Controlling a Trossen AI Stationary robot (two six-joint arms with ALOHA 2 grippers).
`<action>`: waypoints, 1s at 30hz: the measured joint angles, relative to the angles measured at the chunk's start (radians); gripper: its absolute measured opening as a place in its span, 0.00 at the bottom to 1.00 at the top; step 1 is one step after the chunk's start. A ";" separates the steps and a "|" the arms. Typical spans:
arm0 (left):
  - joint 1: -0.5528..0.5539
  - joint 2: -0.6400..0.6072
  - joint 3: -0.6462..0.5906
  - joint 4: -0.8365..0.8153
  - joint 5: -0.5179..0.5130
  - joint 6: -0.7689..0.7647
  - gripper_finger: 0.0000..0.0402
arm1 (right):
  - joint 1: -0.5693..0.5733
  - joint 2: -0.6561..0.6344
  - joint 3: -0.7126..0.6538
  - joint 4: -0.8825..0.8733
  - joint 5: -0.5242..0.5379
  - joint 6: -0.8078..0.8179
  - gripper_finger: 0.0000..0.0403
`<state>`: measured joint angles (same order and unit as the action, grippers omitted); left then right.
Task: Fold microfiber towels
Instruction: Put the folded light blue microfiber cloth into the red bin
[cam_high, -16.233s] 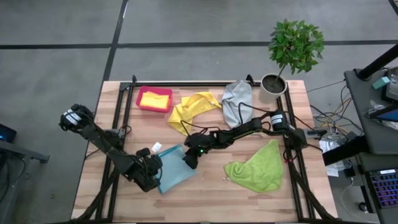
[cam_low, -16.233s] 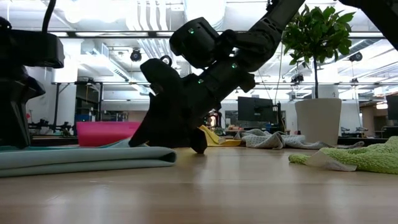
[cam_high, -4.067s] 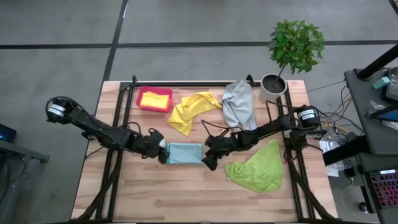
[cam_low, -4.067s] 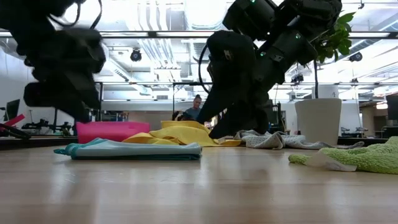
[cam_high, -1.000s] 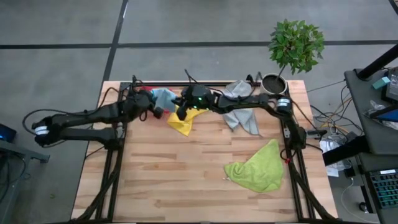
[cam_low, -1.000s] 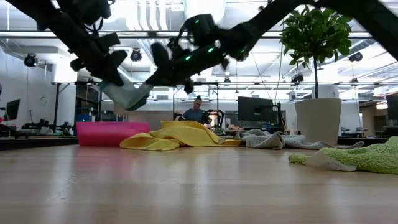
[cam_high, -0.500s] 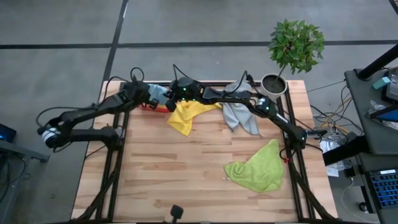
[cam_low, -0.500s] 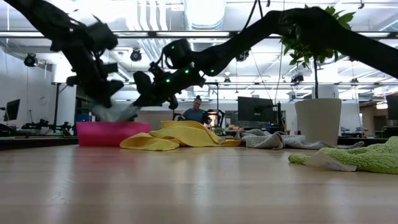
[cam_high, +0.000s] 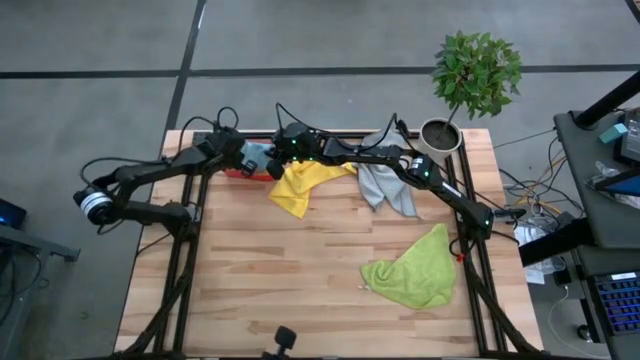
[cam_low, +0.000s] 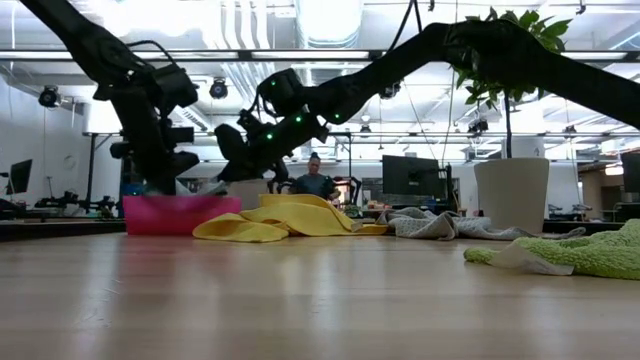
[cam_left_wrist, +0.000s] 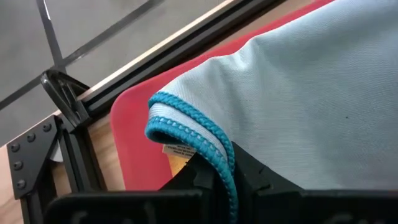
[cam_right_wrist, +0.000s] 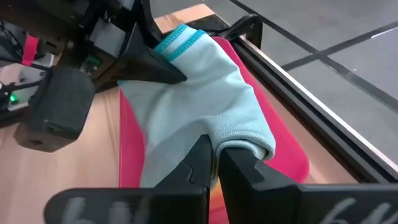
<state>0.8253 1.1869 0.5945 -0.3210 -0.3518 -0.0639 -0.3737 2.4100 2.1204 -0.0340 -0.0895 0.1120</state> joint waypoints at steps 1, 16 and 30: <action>0.000 0.006 0.000 0.004 -0.001 0.000 0.01 | 0.000 0.000 0.000 -0.003 0.000 0.000 0.03; 0.000 0.014 0.002 0.023 -0.073 -0.030 0.22 | -0.002 0.000 -0.002 -0.050 0.003 -0.011 0.21; 0.000 0.004 0.002 0.016 -0.127 -0.034 0.27 | -0.013 -0.007 -0.001 -0.132 0.004 -0.057 0.23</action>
<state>0.8257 1.1904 0.5961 -0.3050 -0.4785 -0.0982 -0.3866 2.4031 2.1195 -0.1657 -0.0859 0.0546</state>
